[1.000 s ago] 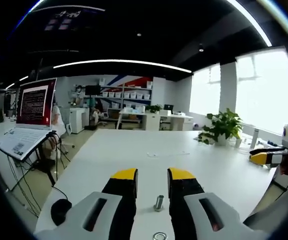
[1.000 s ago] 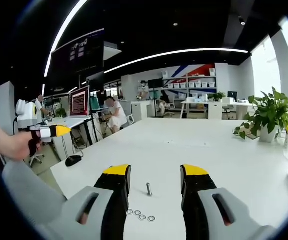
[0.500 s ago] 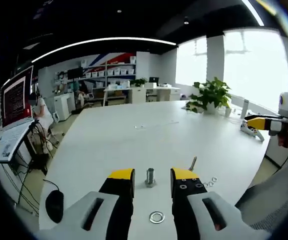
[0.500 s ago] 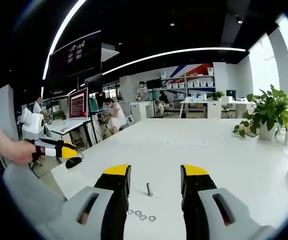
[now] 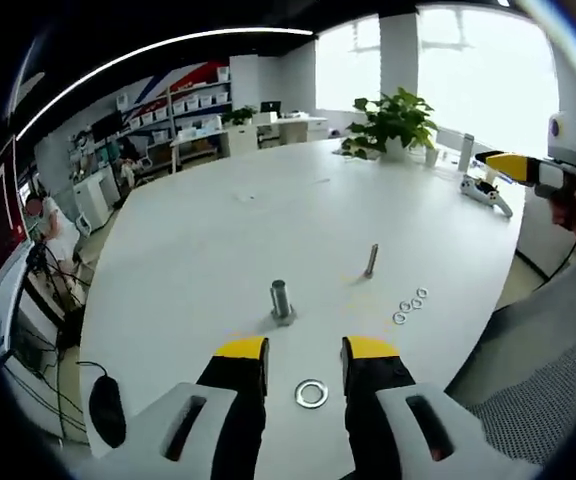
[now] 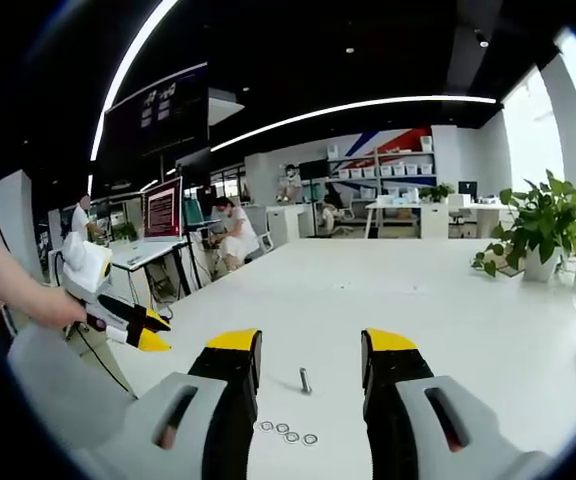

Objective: Place the washer onto the threaded stud by aligning its center hole with the stud, sliding it down to the base, and recovering from edge contact or off-axis alignment until the washer reaches the visible bottom stop.

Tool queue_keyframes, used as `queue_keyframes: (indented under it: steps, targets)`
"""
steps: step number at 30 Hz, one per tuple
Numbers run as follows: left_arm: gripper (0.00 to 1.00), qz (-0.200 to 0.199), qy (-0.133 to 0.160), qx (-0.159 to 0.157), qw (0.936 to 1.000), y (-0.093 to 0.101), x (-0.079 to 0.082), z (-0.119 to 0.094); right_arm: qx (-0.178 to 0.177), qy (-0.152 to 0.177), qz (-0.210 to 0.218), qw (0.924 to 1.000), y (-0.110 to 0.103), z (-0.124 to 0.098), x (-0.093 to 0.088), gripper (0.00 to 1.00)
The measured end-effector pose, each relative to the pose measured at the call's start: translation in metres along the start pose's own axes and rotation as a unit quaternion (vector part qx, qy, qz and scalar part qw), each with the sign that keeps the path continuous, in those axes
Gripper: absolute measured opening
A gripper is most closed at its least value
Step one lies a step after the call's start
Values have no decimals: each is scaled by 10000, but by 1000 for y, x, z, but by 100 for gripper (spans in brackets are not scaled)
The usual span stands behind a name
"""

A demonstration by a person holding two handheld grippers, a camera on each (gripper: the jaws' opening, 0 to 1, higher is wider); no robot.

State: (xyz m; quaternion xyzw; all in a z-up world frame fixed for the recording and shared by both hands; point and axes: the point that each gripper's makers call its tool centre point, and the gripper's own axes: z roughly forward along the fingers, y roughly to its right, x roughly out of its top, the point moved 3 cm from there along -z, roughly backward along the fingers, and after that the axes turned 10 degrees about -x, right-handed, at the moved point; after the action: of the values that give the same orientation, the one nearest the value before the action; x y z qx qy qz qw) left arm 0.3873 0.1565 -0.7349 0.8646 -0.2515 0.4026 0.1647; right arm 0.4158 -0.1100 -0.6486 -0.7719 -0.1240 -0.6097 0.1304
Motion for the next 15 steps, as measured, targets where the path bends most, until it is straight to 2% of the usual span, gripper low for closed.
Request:
queue_keyframes:
  steps: [2, 4, 8, 15]
  targets:
    - [28, 16, -82, -8, 10000, -2, -4, 4, 11, -3, 3, 10000, 0, 0, 0, 42]
    - [29, 43, -407, -104, 9991, -1, -13, 9, 22, -11, 11, 10000, 0, 0, 0, 42]
    - [29, 322, -765, -235, 9963, 2, -23, 18, 17, -2, 67, 10000, 1, 0, 0, 42]
    - [28, 670, -1368, -415, 9875, 1, -38, 31, 46, -38, 66, 10000, 0, 0, -1, 42]
